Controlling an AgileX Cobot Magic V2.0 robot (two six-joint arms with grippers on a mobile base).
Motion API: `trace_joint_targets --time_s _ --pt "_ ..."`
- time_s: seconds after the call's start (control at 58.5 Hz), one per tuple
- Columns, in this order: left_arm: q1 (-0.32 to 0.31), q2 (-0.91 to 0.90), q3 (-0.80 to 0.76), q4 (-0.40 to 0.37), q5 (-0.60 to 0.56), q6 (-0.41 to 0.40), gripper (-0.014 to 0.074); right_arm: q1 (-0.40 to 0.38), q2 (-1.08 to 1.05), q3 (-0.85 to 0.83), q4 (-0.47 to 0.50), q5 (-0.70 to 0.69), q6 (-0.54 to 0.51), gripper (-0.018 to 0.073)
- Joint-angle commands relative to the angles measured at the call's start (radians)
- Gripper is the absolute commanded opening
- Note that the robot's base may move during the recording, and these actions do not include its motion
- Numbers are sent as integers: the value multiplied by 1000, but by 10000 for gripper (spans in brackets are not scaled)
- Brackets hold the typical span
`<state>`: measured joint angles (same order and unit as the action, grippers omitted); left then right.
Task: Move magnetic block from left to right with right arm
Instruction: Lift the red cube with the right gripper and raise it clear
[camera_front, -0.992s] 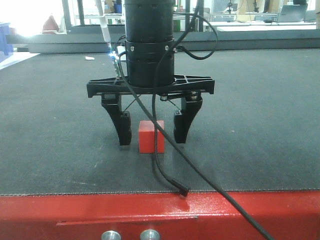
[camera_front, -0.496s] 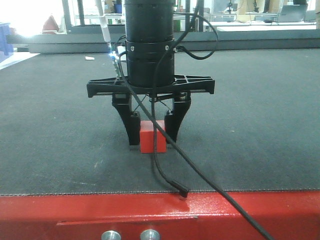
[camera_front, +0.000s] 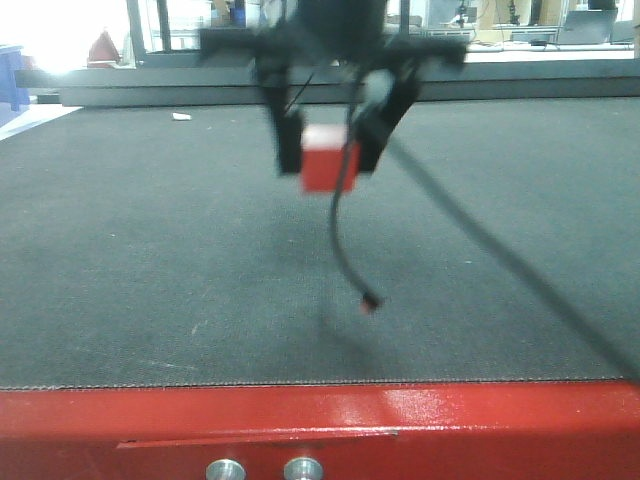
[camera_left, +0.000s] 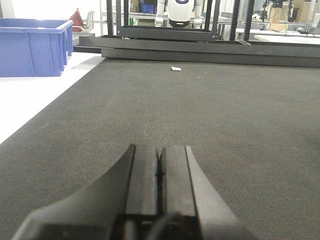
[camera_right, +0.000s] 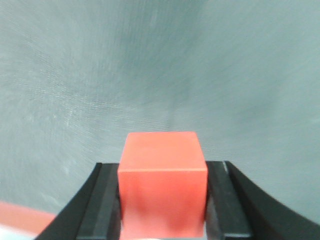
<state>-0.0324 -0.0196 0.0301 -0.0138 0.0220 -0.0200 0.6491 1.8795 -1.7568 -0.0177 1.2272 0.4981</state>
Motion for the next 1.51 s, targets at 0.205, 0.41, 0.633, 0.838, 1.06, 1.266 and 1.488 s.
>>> trace_joint_targets --time_s 0.205,0.41,0.633,0.838,1.06,1.266,1.488 --pt "-5 -2 11 -9 -85 -1 -117 -138 -316 277 -43 -172 -157 317" --pt "-5 -2 11 -9 -85 -1 -117 -257 -537 544 -53 -390 -224 317" --pt "-5 -2 11 -9 -85 -1 -117 -409 -753 795 -49 -604 -366 317" --pt "-5 -2 11 -9 -85 -1 -117 -535 -919 936 38 -754 -423 317" --pt "-5 -2 11 -9 -85 -1 -117 -634 -1072 1073 31 -922 -423 317" --pt "-5 -2 11 -9 -85 -1 -117 -637 -1225 1188 4 -1044 -423 317" --pt "-5 -2 11 -9 -85 -1 -117 -637 -1393 1291 -29 -1056 -423 317"
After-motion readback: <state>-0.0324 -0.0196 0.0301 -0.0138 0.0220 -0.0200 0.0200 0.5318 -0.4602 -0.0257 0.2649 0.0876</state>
